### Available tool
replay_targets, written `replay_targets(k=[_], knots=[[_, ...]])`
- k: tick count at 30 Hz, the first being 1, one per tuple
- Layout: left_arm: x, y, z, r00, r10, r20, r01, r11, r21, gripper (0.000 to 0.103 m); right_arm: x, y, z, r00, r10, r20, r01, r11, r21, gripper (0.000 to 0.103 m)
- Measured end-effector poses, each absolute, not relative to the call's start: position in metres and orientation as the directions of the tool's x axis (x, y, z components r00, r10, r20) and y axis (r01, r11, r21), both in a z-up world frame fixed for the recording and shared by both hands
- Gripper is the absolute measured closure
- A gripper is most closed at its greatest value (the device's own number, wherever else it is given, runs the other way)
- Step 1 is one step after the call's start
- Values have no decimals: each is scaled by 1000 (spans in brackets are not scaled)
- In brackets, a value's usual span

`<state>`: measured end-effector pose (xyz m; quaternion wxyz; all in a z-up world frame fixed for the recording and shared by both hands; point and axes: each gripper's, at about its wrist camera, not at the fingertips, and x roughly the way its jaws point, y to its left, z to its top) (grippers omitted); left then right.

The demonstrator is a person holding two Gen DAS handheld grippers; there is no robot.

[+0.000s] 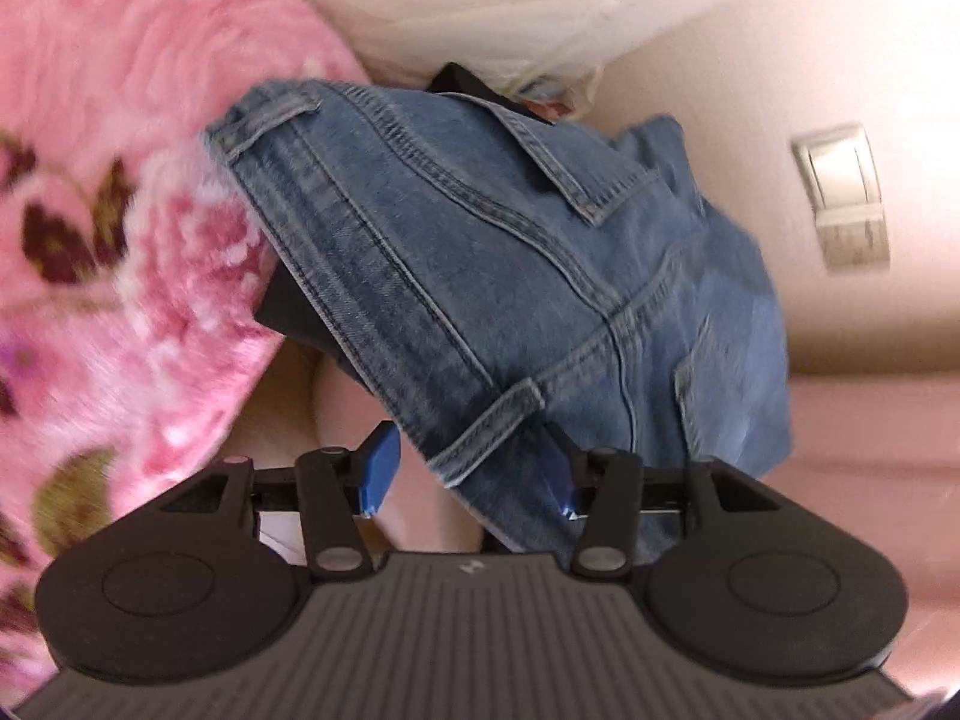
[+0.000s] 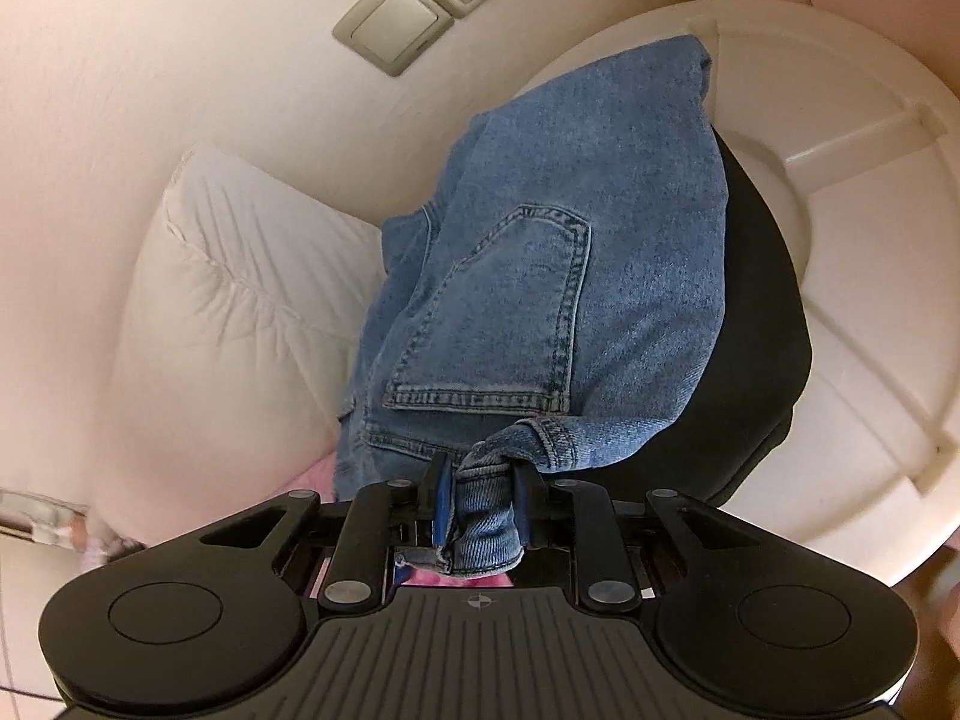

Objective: Fold clothes
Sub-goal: 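Close the right gripper on the jeans edge while the left gripper grasps another edge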

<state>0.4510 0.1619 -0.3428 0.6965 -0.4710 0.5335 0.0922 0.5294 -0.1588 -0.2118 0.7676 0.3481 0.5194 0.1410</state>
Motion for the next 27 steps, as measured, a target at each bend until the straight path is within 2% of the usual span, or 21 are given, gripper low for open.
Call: replay_targets(k=[3, 4, 5, 6, 7, 8, 10, 15, 17, 18, 19, 23, 27], knots=[[447, 165, -347, 437, -388, -811, -663, 470, -582, 57, 529, -162, -202, 457, 601, -656, 119, 689, 715, 81], [446, 165, -345, 450, -383, -807, -665, 459, -589, 60, 531, -161, -199, 463, 614, -640, 105, 679, 727, 81], [445, 166, -344, 464, -376, -802, -666, 450, -595, 71, 533, -159, -197, 455, 622, -637, 87, 681, 727, 81], [447, 166, -340, 471, -359, -806, -663, 458, -592, 72, 535, -158, -198, 436, 617, -655, 78, 700, 710, 81], [450, 165, -334, 482, -335, -809, -648, 485, -587, 85, 538, -158, -199, 412, 606, -680, 73, 722, 688, 81], [453, 165, -327, 495, -311, -811, -629, 515, -582, 93, 541, -158, -200, 389, 594, -704, 66, 744, 665, 81], [459, 166, -313, 521, -296, -800, -587, 556, -588, 93, 546, -168, -209, 355, 587, -727, 122, 742, 659, 80], [470, 165, -288, 571, -261, -779, -532, 606, -592, 93, 553, -190, -215, 364, 649, -668, 213, 641, 738, 72], [475, 167, -296, 547, -267, -793, -543, 607, -579, 92, 553, -191, -210, 361, 659, -660, 191, 641, 744, 59], [477, 169, -301, 531, -273, -802, -561, 596, -574, 92, 552, -194, -207, 367, 640, -675, 190, 659, 728, 47], [477, 172, -306, 528, -277, -803, -576, 578, -578, 93, 551, -197, -203, 376, 612, -696, 195, 682, 705, 43], [483, 177, -316, 521, -278, -807, -592, 563, -577, 92, 557, -222, -205, 423, 529, -736, 280, 696, 662, 42], [490, 174, -325, 511, -273, -815, -582, 587, -562, 89, 582, -236, -234, 453, 455, -767, 372, 685, 626, 42]])
